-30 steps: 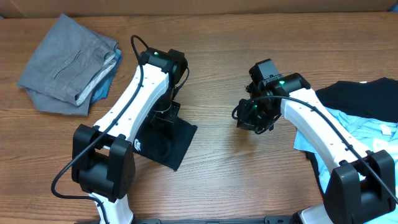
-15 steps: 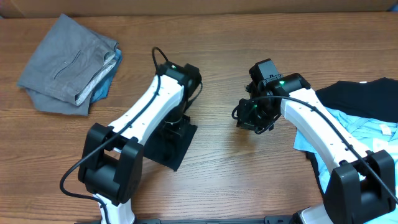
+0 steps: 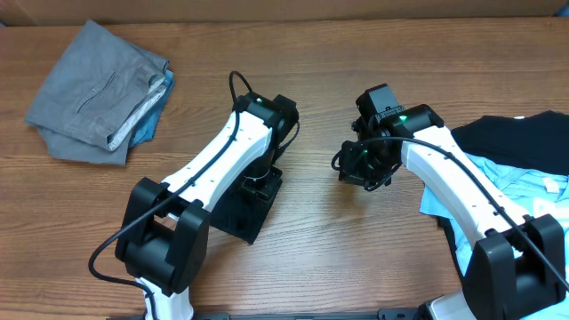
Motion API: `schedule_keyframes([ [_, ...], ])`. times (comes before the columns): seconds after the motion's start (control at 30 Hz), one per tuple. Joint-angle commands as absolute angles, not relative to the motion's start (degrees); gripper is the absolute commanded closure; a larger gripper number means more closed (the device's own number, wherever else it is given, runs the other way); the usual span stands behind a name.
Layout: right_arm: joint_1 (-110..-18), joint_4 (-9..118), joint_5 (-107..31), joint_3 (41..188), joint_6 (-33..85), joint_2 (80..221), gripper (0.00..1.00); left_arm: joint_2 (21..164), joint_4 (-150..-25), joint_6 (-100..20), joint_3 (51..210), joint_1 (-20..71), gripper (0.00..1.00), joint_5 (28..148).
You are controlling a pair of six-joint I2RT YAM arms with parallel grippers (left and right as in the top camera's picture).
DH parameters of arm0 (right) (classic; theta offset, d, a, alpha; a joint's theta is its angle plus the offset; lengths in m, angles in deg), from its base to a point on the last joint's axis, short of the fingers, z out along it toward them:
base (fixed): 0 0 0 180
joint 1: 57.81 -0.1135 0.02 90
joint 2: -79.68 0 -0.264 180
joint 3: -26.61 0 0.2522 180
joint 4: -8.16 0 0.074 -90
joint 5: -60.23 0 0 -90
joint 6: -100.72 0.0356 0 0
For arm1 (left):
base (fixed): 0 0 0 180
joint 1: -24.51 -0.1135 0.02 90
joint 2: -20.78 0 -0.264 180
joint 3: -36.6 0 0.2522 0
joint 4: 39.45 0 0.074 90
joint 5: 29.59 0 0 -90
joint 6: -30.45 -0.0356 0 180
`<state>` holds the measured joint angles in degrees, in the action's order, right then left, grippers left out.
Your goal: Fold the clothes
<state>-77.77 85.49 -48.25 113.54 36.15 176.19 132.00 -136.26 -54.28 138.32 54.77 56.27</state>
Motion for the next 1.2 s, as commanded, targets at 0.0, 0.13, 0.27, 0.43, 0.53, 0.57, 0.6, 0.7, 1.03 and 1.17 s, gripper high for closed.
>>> schedule_keyframes([
  [0.0, -77.95, 84.92, -47.37, 113.45, 35.95, 175.79, 0.83, 130.01, -138.58, -50.71, 144.40, 52.48, 0.27, 57.04],
  [0.13, -78.01, 83.90, -50.65, 113.45, 32.15, 175.79, 0.83, 128.86, -141.55, -50.14, 150.65, 49.77, 0.22, 56.91],
  [0.27, -79.26, 81.99, -61.03, 113.45, 25.11, 175.79, 0.76, 127.83, -143.93, -47.81, 155.52, 45.20, 0.25, 56.88],
  [0.43, -86.84, 77.16, -65.43, 113.45, 21.59, 175.79, 0.63, 125.95, -144.28, -49.64, 157.40, 37.81, 0.33, 62.61],
  [0.53, -92.33, 70.96, -61.38, 113.45, 27.58, 175.82, 0.37, 123.92, -145.48, -51.04, 157.40, 33.64, 0.34, 65.58],
  [0.57, -93.66, 68.47, -57.60, 113.45, 30.88, 175.90, 0.31, 122.26, -145.59, -51.04, 157.40, 32.21, 0.34, 65.58],
  [0.6, -94.41, 66.69, -54.87, 113.45, 33.18, 175.97, 0.28, 121.10, -145.46, -51.04, 157.40, 31.56, 0.33, 65.58],
  [0.7, -95.43, 61.19, -52.77, 113.45, 36.17, 176.93, 0.27, 116.49, -144.67, -51.04, 157.40, 30.07, 0.30, 65.58],
  [1.03, -100.05, 59.68, -60.33, 113.43, 32.76, 183.27, 0.33, 107.00, -149.94, -50.10, 157.40, 30.07, 0.25, 63.53],
  [1.17, -103.98, 58.89, -58.06, 113.43, 30.18, 183.33, 0.22, 106.54, -149.90, -50.12, 157.40, 30.07, 0.24, 62.96],
])
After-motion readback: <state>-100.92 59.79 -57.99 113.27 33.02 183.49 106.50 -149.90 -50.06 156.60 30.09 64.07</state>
